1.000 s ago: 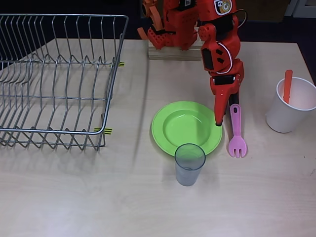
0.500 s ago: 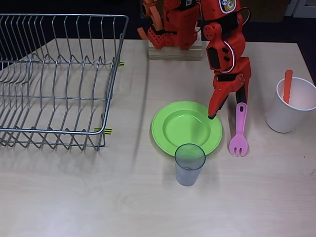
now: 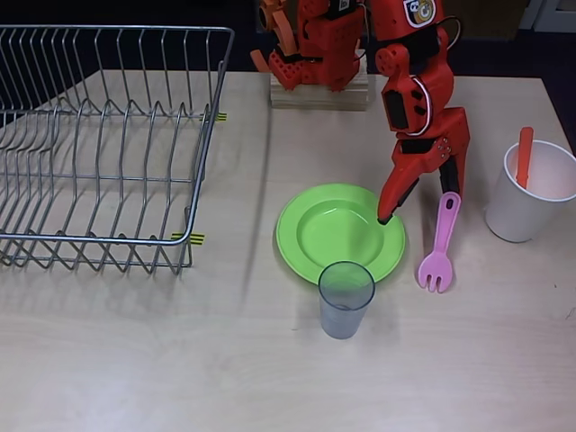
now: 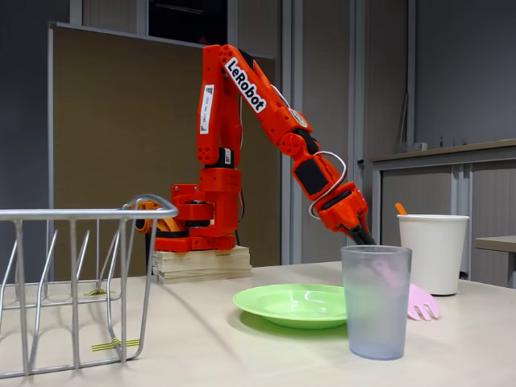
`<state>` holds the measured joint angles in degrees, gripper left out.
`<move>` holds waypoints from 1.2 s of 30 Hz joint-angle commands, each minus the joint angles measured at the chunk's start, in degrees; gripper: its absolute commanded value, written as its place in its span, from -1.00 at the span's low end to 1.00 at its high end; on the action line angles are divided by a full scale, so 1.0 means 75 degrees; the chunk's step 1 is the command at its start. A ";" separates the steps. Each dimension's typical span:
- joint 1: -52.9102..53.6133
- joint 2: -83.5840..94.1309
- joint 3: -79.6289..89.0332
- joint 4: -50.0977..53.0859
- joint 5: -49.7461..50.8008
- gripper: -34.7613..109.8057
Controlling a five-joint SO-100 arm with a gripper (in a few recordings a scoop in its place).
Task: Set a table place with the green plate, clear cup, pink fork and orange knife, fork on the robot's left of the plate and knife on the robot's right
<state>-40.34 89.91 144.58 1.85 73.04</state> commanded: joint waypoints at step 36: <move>0.0492 0.0750 0.1078 -0.2168 0.4594 0.13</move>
<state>-37.44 95.27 151.44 -10.72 104.59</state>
